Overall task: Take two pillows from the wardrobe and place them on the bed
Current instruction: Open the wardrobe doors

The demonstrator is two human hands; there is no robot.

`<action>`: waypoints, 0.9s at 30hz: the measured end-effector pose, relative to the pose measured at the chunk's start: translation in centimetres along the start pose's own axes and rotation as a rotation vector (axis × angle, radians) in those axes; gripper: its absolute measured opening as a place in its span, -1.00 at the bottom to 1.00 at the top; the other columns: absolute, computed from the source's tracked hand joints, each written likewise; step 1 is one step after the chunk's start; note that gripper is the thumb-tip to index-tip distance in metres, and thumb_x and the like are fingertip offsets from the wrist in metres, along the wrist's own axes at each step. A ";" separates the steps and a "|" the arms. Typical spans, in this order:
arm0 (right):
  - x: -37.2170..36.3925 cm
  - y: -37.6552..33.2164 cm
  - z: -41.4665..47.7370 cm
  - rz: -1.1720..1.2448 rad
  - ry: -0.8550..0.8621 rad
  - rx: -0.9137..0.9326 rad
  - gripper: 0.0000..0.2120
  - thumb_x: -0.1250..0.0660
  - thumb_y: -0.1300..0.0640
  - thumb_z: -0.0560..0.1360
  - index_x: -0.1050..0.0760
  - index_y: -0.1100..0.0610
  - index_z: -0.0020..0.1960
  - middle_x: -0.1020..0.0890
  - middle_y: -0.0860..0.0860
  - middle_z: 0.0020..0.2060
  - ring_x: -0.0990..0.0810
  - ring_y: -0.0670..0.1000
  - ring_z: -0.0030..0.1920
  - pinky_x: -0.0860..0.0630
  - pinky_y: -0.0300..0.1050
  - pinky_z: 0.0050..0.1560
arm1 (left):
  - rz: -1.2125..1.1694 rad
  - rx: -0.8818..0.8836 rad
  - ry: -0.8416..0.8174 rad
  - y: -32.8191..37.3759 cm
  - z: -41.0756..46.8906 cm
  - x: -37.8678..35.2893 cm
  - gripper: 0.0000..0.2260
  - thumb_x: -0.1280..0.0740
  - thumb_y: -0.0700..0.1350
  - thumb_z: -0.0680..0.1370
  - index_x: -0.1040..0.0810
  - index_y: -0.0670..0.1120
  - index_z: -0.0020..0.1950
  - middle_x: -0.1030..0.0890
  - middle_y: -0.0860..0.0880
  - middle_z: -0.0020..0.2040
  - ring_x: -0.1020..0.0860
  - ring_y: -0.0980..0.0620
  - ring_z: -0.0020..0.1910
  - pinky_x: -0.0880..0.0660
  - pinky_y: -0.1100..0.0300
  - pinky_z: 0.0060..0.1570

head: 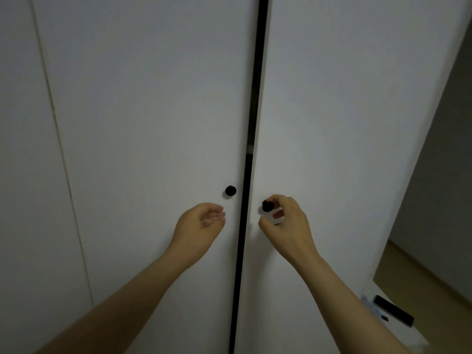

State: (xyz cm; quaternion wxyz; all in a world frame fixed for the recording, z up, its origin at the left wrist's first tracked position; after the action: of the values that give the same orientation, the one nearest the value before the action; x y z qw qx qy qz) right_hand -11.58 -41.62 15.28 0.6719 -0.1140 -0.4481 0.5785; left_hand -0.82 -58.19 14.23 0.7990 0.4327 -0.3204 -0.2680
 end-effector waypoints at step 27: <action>-2.1 3.2 -11.8 -0.135 0.175 -0.307 0.14 -0.44 -0.17 0.34 0.40 0.00 0.48 0.23 -0.04 0.52 0.20 -0.01 0.52 0.04 -0.11 0.46 | -0.236 -0.214 -0.153 10.2 -0.1 -5.5 -0.82 -0.31 -0.12 0.52 -0.60 -0.10 0.09 -0.66 -0.04 -0.01 -0.61 0.04 0.00 -0.56 0.00 0.11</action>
State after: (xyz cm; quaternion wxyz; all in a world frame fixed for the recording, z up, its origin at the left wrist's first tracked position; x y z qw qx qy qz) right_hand -4.94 -38.20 5.45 0.7203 -0.2348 -0.4777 0.4446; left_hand -2.74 -49.35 21.44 0.7768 0.3582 -0.2966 -0.4246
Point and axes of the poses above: each hand's wrist, its own z-axis towards the middle knuckle, its own x-axis out of the back of the hand, y = z × x, the point moved 5 cm from there along z, towards the middle knuckle
